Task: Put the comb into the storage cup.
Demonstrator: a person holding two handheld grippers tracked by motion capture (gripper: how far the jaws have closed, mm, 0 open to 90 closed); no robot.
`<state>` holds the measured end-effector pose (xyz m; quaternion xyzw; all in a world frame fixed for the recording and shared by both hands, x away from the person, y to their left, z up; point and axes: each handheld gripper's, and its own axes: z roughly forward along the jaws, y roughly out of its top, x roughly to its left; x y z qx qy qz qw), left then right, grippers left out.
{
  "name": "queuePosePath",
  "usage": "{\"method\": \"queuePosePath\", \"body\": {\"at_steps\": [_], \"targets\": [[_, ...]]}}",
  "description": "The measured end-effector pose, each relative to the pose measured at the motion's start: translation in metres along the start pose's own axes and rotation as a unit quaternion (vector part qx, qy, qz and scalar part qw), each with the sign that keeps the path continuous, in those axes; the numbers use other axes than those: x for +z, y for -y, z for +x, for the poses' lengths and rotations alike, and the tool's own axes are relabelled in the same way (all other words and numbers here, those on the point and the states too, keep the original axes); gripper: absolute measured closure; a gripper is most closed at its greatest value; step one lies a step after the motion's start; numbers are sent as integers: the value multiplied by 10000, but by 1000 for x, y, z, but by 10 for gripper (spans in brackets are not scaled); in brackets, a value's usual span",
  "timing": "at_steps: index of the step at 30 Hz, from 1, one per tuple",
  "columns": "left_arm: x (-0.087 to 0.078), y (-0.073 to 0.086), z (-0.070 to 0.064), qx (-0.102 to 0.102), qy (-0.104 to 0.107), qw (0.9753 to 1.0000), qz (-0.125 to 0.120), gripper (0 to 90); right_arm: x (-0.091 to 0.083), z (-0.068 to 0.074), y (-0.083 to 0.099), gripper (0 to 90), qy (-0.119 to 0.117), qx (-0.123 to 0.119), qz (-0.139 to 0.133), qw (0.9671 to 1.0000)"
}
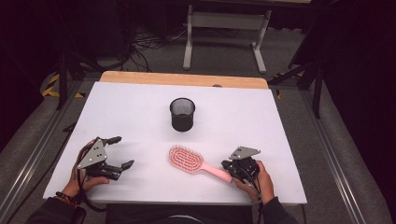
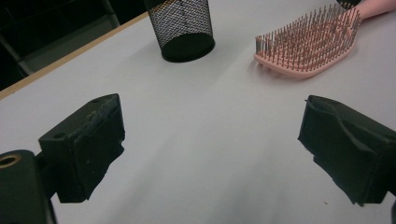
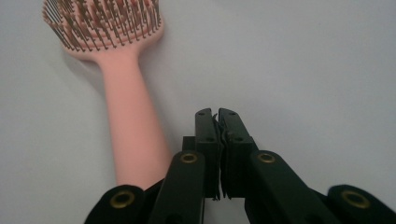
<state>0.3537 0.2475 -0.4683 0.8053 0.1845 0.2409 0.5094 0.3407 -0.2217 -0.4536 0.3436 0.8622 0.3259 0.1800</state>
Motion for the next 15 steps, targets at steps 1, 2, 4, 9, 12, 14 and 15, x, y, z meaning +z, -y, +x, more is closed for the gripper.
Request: {"method": "queuePosePath", "body": {"at_steps": [1, 2, 4, 9, 12, 14, 15], "targets": [[0, 0, 0, -13, 20, 10000, 3, 75, -1, -1, -1, 861, 0, -5, -41, 10000], [0, 0, 0, -22, 21, 10000, 5, 75, -2, -2, -2, 855, -1, -9, -86, 10000], [1, 0, 0, -18, 18, 10000, 23, 75, -3, -3, -5, 844, -29, -14, -183, 9998], [1, 0, 0, -72, 53, 10000, -17, 79, -9, -7, -14, 824, 22, -43, -392, 9992], [1, 0, 0, -67, 35, 10000, -33, 79, -11, -9, -16, 815, 80, -55, -435, 9990], [1, 0, 0, -70, 38, 10000, -40, 79, -14, -10, -18, 807, 98, -53, -515, 9986], [1, 0, 0, -72, 34, 10000, -46, 80, -16, -11, -20, 785, 117, -86, -589, 9982]]}}
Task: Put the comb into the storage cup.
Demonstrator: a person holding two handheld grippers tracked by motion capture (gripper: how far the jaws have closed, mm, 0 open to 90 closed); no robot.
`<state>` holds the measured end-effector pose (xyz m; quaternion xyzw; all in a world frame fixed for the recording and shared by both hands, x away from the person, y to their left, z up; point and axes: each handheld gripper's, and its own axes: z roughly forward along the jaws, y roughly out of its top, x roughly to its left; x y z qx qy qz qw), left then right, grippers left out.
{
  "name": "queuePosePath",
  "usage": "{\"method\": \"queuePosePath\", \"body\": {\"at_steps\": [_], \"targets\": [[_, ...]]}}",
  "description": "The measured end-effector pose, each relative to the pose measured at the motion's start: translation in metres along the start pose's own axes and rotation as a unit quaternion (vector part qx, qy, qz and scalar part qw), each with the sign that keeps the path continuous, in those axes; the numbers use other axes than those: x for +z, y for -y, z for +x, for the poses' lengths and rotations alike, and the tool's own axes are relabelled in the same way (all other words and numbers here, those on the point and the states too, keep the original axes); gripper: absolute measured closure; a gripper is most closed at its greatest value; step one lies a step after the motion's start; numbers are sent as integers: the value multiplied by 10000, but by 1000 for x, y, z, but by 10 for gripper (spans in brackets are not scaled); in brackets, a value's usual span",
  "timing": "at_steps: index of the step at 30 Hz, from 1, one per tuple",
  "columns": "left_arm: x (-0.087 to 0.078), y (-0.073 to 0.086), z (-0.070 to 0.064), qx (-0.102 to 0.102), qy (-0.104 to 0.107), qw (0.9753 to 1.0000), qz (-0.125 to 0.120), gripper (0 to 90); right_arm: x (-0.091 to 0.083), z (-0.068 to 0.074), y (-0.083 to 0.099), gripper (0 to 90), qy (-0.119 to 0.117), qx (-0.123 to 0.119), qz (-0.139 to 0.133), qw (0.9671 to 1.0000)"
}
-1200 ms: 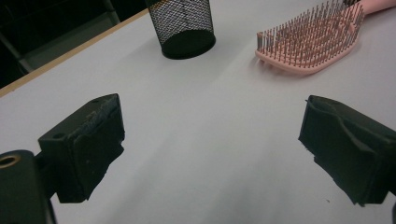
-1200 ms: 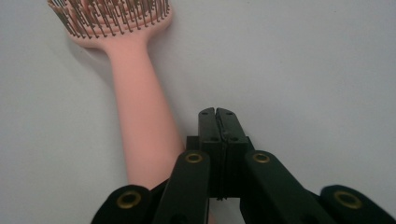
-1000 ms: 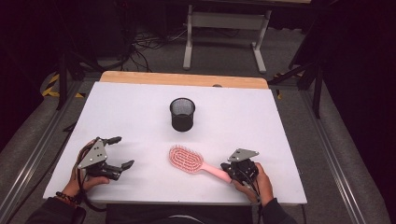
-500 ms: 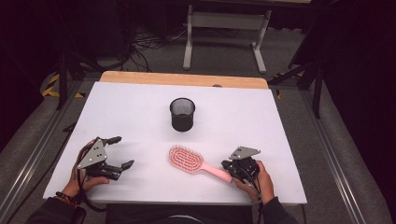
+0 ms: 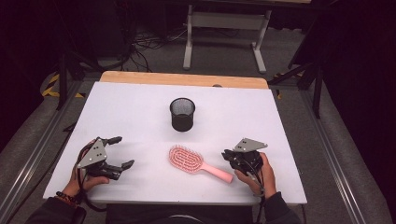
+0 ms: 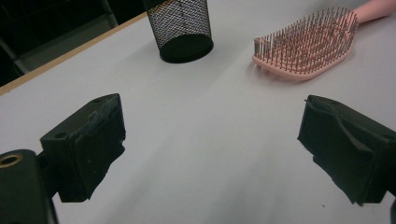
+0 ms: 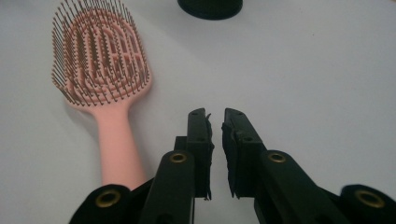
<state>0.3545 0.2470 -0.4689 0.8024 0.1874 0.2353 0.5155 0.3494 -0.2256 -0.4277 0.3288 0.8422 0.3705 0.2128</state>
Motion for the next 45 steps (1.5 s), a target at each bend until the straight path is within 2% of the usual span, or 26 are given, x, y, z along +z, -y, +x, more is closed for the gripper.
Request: {"method": "queuePosePath", "body": {"at_steps": [5, 9, 12, 13, 14, 22, 26, 28, 30, 36, 38, 41, 45], "targets": [[-1, 0, 1, -1, -15, 10000, 13, 79, -1, 0, -3, 742, 78, -65, -88, 9999], [-1, 0, 1, -33, 6, 10000, 6, 79, -4, -1, -8, 643, 148, -53, -267, 9995], [0, 0, 1, -38, 4, 10000, 4, 79, -5, -2, -9, 607, 202, -40, -334, 9992], [0, 0, 1, -41, 10, 10000, 5, 79, -5, -2, -9, 594, 197, -26, -390, 9990], [0, 0, 1, -34, -5, 10000, 21, 80, -7, -2, -10, 526, 203, -60, -526, 9984], [-1, 0, 1, -35, -12, 10000, 1, 80, -12, 6, -13, 357, 263, -276, -969, 9946], [-1, 0, 1, -32, -7, 10000, 1, 80, -12, 9, -14, 277, 346, -349, -1054, 9932], [-1, 0, 1, -26, -3, 10000, 5, 79, -11, 10, -14, 244, 272, -350, -1084, 9931], [-1, 0, 2, -25, 4, 10000, 3, 79, -11, 12, -15, 198, 296, -396, -1123, 9924], [-2, 0, 1, -26, 10, 10000, -8, 79, -10, 14, -16, 101, 356, -368, -1282, 9904], [-2, 0, 1, -31, 20, 10000, -15, 78, -9, 15, -16, 57, 263, -311, -1320, 9904], [-2, 0, 1, -26, 20, 10000, -13, 78, -7, 16, -16, 51, 148, -321, -1292, 9910], [-1, 0, 1, -5, -18, 10000, 3, 75, -6, 19, -17, 43, 235, -359, -1248, 9913]]}}
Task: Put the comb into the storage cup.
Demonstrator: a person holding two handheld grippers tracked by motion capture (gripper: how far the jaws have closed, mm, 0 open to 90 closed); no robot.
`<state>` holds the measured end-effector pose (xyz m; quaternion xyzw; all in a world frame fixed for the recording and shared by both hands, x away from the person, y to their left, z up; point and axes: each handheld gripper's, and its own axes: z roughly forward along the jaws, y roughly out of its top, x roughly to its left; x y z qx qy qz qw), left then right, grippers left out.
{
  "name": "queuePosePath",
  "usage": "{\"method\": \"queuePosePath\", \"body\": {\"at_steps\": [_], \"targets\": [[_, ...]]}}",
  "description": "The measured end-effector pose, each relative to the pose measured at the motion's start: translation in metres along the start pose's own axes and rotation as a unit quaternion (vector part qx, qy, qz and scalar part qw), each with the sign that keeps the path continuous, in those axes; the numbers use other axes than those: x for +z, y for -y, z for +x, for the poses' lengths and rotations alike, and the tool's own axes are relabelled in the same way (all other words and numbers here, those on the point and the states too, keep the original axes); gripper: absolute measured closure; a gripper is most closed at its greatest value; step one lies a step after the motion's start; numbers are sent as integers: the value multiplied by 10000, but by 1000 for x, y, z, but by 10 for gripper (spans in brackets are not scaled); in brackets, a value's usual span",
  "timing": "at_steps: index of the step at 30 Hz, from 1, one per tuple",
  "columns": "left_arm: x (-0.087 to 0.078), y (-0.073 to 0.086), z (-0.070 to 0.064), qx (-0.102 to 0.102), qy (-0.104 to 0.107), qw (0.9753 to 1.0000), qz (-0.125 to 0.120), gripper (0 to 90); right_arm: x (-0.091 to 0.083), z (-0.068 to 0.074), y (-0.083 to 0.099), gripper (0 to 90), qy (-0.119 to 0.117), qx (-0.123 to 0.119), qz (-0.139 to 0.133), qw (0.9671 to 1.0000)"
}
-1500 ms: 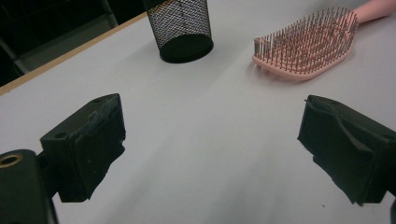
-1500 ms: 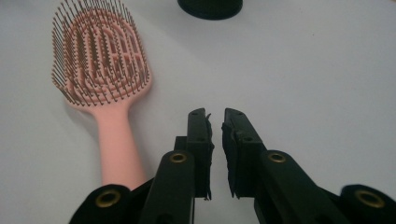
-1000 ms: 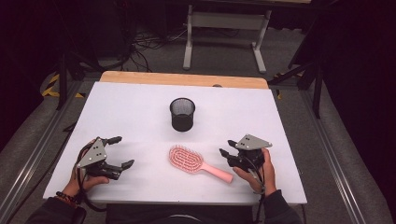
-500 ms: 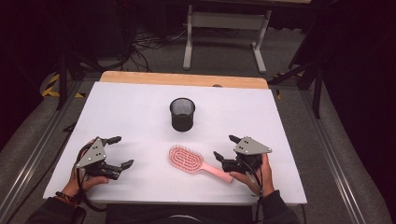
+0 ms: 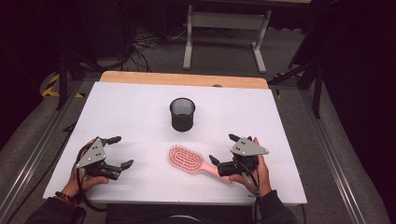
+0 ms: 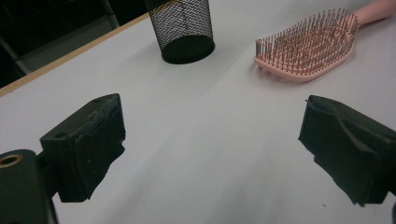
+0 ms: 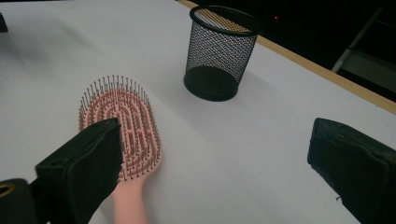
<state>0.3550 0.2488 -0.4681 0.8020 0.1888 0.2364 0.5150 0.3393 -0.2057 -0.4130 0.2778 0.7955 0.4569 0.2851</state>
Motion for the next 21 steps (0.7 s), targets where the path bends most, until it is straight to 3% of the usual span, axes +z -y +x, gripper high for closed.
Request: {"method": "queuePosePath", "body": {"at_steps": [10, 19, 21], "targets": [[-1, 0, 0, 3, -34, 10000, -18, 72, 6, 4, -8, 61, -187, -177, 327, 9991], [-1, 0, 1, -12, -44, 10000, -24, 69, 17, 10, -11, 58, -453, -293, 808, 9953], [-2, 0, 1, -14, -38, 10000, -26, 69, 21, 12, -11, 58, -550, -357, 969, 9931]]}}
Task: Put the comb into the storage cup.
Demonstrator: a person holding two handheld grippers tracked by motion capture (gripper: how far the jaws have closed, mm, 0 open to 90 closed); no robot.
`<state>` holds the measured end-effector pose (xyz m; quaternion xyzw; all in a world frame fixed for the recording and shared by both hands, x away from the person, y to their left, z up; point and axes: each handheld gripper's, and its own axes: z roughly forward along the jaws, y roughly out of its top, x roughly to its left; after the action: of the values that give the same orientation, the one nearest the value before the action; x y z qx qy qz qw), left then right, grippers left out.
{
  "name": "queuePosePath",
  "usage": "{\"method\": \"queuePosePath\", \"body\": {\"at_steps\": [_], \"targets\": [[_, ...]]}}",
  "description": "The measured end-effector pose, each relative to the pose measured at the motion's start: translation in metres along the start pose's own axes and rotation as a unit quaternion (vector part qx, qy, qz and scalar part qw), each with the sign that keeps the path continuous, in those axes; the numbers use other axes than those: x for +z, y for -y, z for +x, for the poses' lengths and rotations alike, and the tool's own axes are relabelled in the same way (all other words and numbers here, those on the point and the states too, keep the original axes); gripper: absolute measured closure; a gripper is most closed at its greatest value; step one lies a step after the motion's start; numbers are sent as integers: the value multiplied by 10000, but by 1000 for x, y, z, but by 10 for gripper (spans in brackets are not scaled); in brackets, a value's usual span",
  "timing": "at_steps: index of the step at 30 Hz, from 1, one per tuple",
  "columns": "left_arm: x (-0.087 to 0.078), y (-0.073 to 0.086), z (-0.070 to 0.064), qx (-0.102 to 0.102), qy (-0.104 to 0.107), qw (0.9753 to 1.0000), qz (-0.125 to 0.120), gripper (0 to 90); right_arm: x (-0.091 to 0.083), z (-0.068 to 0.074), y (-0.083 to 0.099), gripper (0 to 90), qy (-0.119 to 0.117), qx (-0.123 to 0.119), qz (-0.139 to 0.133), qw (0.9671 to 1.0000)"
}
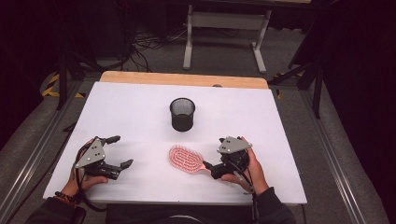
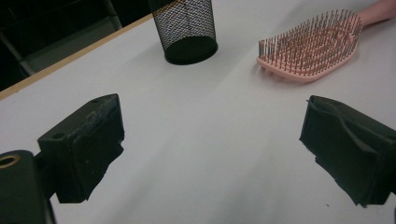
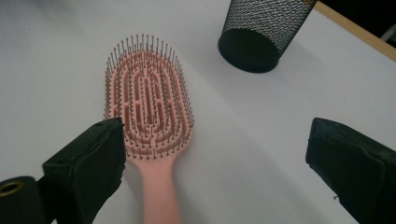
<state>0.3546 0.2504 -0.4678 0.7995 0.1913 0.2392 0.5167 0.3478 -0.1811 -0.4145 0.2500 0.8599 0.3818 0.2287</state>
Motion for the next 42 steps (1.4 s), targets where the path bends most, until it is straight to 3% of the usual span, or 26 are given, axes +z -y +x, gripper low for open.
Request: {"method": "queuePosePath", "body": {"at_steps": [10, 13, 16, 27, 32, 37, 42], "targets": [[1, 0, -1, 19, -1, 10000, 33, 69, 16, 8, -2, 65, -334, -165, 612, 9974], [1, 0, 0, 14, -26, 10000, 40, 69, 19, 7, -3, 84, -517, -73, 744, 9959], [0, 0, 0, 1, -44, 10000, 17, 69, 22, 7, -5, 116, -533, -35, 814, 9953], [0, 0, 0, 2, -42, 10000, 20, 69, 36, 7, 0, 276, -710, -188, 1482, 9862], [1, 0, -1, 29, -15, 10000, 48, 69, 40, 11, 2, 405, -995, -346, 1756, 9788], [1, 0, -1, 10, -10, 10000, 47, 71, 44, 9, 3, 494, -1100, -283, 1850, 9762], [1, 0, -1, 15, -12, 10000, 40, 71, 46, 7, 1, 596, -1150, -208, 1864, 9755]]}}
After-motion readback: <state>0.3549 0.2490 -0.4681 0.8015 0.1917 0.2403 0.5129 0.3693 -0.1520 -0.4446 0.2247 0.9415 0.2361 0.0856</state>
